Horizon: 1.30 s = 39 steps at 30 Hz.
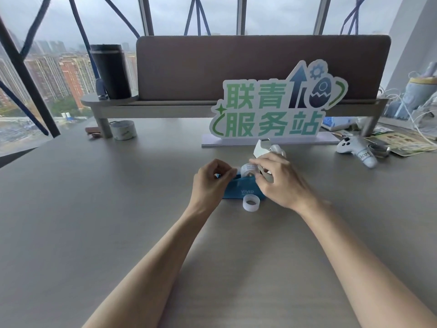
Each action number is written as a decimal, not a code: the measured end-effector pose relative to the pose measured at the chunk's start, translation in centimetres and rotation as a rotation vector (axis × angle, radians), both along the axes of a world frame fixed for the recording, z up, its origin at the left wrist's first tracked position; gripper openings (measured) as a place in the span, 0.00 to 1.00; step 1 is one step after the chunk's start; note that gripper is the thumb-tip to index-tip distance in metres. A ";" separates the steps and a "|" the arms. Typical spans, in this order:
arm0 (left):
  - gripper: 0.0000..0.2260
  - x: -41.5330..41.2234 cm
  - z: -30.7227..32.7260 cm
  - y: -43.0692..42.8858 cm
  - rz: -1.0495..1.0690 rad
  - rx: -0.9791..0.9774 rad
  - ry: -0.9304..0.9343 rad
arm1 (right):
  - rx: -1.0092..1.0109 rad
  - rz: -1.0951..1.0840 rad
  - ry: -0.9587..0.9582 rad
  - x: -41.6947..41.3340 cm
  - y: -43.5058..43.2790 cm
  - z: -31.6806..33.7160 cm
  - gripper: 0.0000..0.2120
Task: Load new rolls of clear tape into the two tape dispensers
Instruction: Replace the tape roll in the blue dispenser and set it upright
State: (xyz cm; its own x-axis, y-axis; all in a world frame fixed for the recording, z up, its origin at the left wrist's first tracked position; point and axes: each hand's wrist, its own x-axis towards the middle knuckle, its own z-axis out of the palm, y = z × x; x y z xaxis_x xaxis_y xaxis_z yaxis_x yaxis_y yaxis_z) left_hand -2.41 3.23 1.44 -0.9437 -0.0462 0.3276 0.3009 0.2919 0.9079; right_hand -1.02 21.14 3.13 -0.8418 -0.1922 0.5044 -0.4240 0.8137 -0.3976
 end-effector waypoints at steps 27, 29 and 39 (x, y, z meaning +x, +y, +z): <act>0.05 0.6 1.7 -0.5 -0.001 0.175 -0.188 | 0.028 -0.005 0.129 0.7 -1.1 -1.1 0.19; 0.04 0.7 2.0 -0.8 0.002 0.189 -0.209 | 0.024 -0.007 0.095 0.6 -1.1 -1.2 0.22; 0.07 0.0 2.7 -4.6 0.021 0.173 -0.301 | 0.001 -0.025 0.000 0.6 -1.2 -1.5 0.25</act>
